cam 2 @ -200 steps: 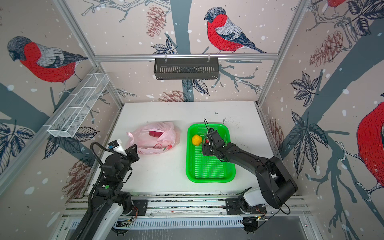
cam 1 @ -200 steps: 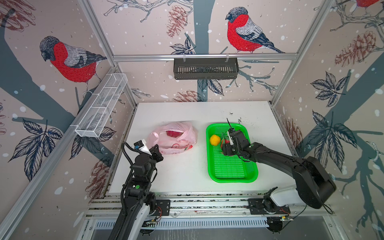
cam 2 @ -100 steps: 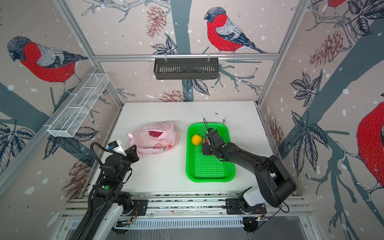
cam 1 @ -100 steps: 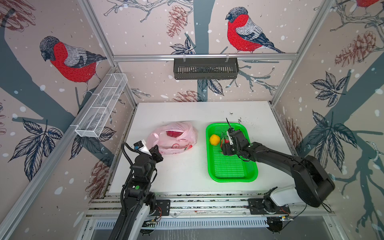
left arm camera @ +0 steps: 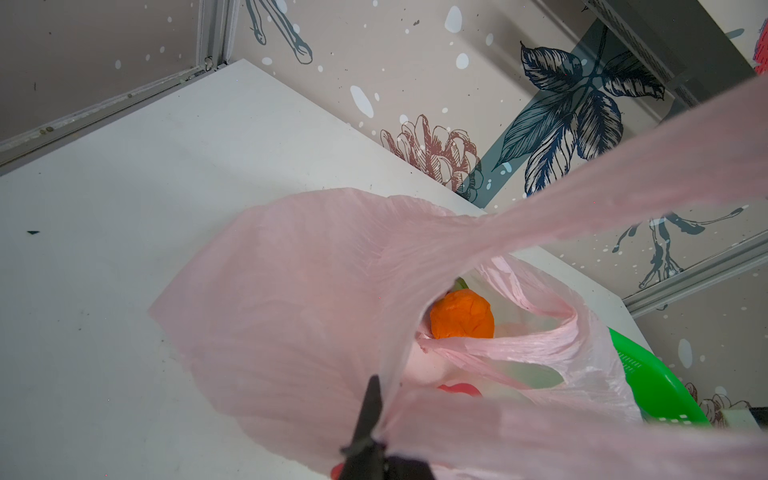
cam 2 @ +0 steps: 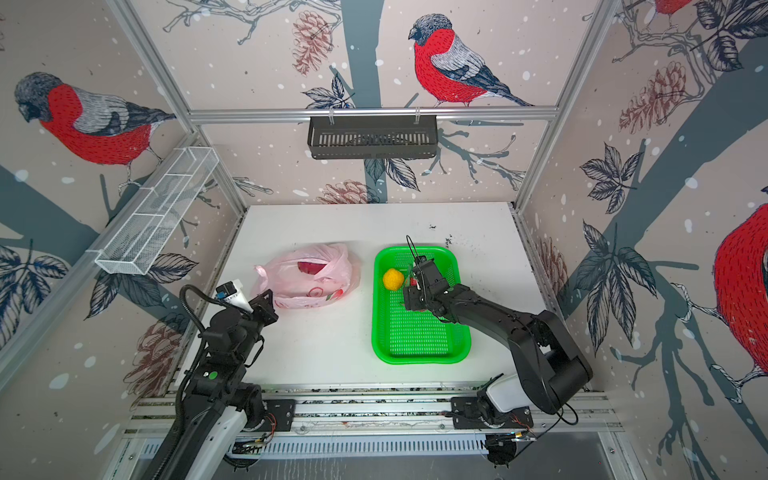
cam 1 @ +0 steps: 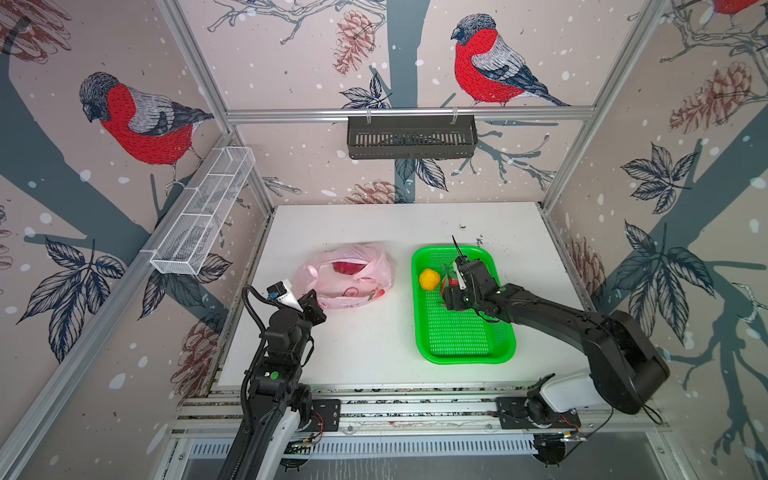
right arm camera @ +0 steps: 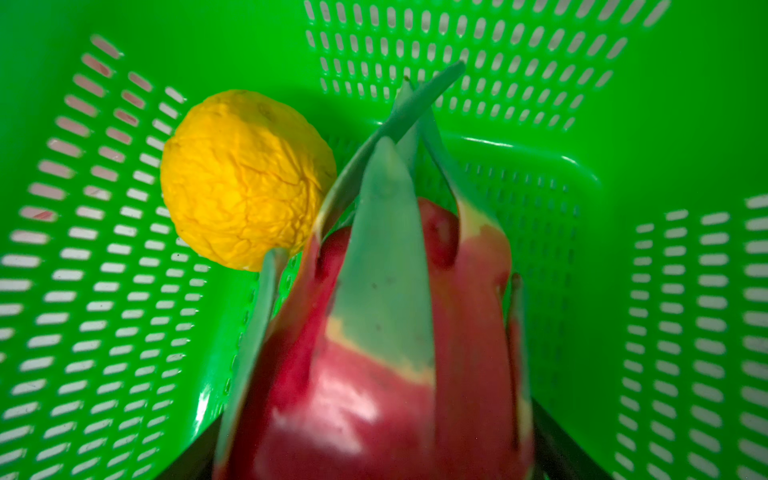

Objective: Untie the knot of the plastic bag and take out the fruit
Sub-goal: 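Lower the dragon fruit into the basket beside the yellow fruit and open the right gripper, then move the open right gripper back to the pink bag mouth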

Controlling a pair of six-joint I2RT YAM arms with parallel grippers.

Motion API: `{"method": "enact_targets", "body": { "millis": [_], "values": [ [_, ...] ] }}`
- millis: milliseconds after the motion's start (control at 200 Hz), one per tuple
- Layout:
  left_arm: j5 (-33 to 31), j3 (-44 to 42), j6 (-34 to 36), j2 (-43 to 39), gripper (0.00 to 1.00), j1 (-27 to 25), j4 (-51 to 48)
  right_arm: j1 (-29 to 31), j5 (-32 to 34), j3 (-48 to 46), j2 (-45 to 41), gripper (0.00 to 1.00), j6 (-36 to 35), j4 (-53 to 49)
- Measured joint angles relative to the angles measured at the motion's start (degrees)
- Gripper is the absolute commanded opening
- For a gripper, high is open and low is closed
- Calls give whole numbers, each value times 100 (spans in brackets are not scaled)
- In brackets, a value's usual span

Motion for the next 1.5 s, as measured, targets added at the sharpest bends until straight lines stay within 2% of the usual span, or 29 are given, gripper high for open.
{"method": "enact_targets", "body": {
  "millis": [441, 1142, 1287, 1497],
  "values": [
    [-11, -9, 0, -70, 0, 0, -2, 22, 37, 46, 37, 91, 2, -105],
    [-35, -20, -2, -103, 0, 0, -2, 243, 278, 247, -358, 92, 37, -435],
    [20, -22, -2, -111, 0, 0, -2, 575, 597, 505, -638, 89, 177, -723],
    [94, -76, -15, -131, 0, -2, -2, 1458, 1279, 1244, -951, 77, 479, -920]
  ]
}}
